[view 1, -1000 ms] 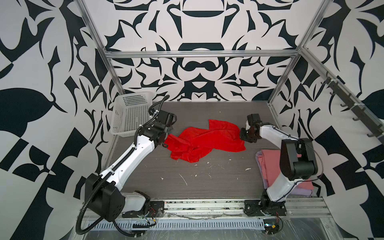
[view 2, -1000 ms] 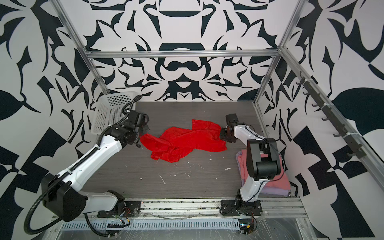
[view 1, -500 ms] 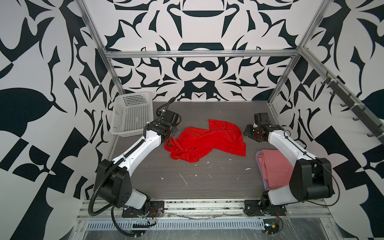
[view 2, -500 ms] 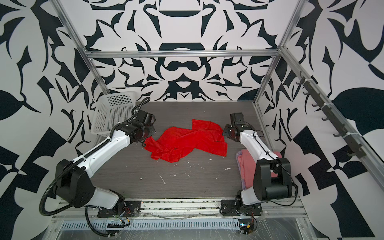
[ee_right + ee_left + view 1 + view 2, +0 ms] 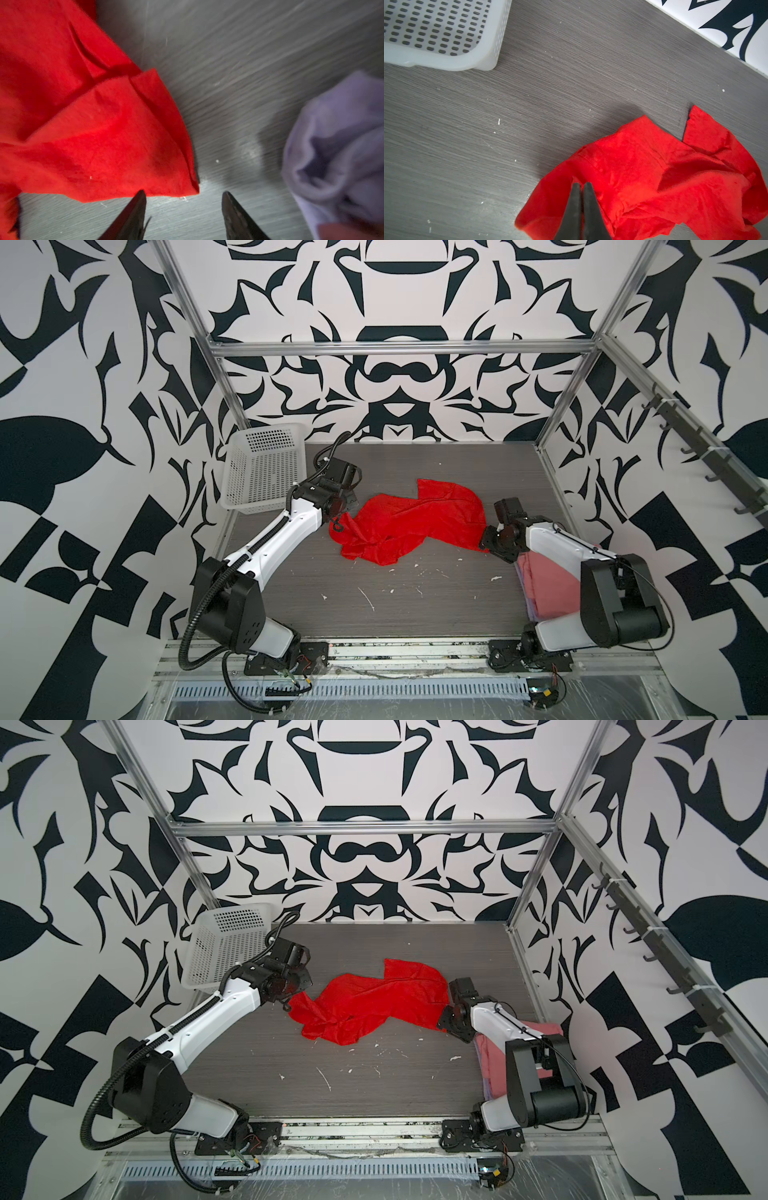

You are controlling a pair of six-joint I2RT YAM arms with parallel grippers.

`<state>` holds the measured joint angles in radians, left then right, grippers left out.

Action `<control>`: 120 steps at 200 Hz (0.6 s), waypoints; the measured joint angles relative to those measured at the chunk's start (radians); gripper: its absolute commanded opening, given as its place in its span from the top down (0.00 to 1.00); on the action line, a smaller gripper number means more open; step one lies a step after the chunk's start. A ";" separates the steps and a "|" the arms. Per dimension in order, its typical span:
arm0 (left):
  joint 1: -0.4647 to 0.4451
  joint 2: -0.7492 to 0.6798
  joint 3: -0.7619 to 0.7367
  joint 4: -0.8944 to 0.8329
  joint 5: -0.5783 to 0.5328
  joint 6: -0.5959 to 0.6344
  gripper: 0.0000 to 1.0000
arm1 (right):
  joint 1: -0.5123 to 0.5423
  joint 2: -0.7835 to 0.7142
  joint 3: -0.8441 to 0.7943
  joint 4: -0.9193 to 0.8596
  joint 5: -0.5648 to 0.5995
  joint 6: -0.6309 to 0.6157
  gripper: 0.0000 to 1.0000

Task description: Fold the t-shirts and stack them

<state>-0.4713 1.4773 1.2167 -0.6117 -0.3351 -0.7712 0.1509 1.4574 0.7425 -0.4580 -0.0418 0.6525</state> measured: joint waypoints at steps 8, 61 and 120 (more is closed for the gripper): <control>0.000 -0.004 -0.004 0.005 0.002 -0.002 1.00 | 0.006 0.013 -0.007 0.008 0.003 0.008 0.41; 0.000 -0.050 -0.031 0.012 0.002 -0.019 1.00 | 0.048 0.069 0.025 0.044 0.071 0.044 0.49; 0.000 -0.077 -0.072 0.021 0.003 -0.047 1.00 | 0.053 0.117 0.047 0.110 0.122 0.061 0.98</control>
<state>-0.4713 1.4006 1.1446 -0.5903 -0.3325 -0.8185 0.2039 1.5749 0.7895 -0.3481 0.0799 0.7139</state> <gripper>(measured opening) 0.051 0.118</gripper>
